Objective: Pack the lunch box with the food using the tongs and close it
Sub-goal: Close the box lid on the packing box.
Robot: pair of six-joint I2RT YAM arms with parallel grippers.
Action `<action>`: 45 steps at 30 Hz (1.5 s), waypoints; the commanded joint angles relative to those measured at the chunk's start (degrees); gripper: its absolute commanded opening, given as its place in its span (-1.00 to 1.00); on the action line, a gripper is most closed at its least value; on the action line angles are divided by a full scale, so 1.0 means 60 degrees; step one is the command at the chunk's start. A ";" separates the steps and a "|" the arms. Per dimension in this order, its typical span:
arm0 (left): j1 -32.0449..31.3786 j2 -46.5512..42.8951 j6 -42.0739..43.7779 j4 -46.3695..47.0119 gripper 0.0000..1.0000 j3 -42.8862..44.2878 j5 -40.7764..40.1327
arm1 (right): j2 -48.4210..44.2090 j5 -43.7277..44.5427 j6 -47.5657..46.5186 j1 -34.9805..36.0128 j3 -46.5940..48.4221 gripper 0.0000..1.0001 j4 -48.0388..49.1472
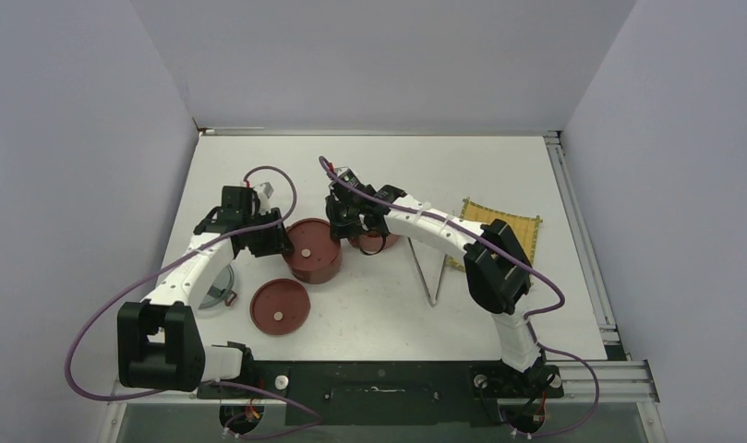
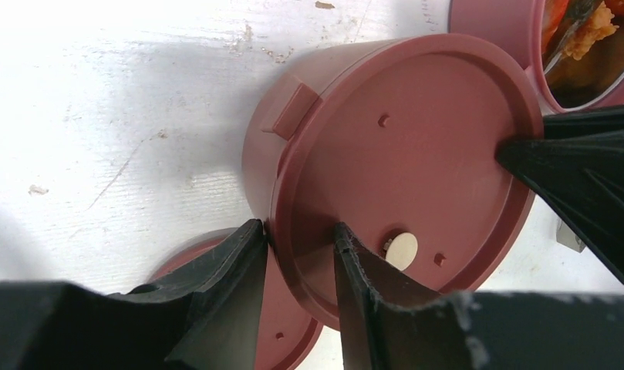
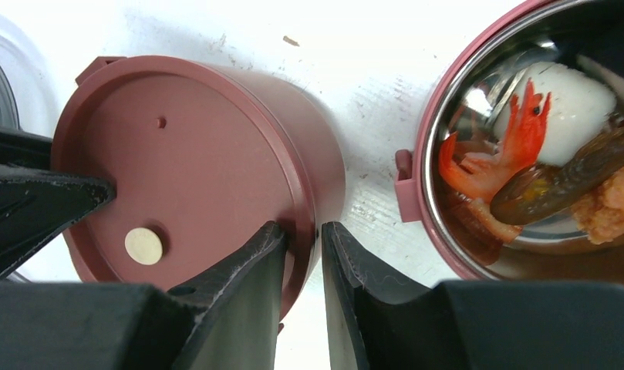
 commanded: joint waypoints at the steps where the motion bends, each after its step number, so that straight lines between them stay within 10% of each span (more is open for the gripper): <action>1: -0.0389 0.0332 0.0280 -0.0177 -0.35 0.0327 0.0533 | 0.0298 0.0571 -0.0364 -0.0129 -0.0028 -0.49 0.0316; 24: -0.0982 0.0201 0.0702 -0.0179 -0.29 0.0403 0.2123 | 0.1036 -0.0690 -0.1522 -0.0009 0.0470 -0.47 0.2231; 45: -0.0912 -0.2427 0.0921 0.0485 0.49 0.0145 -0.0835 | -0.0381 0.0329 -0.1626 -0.0007 0.1475 -0.05 0.0975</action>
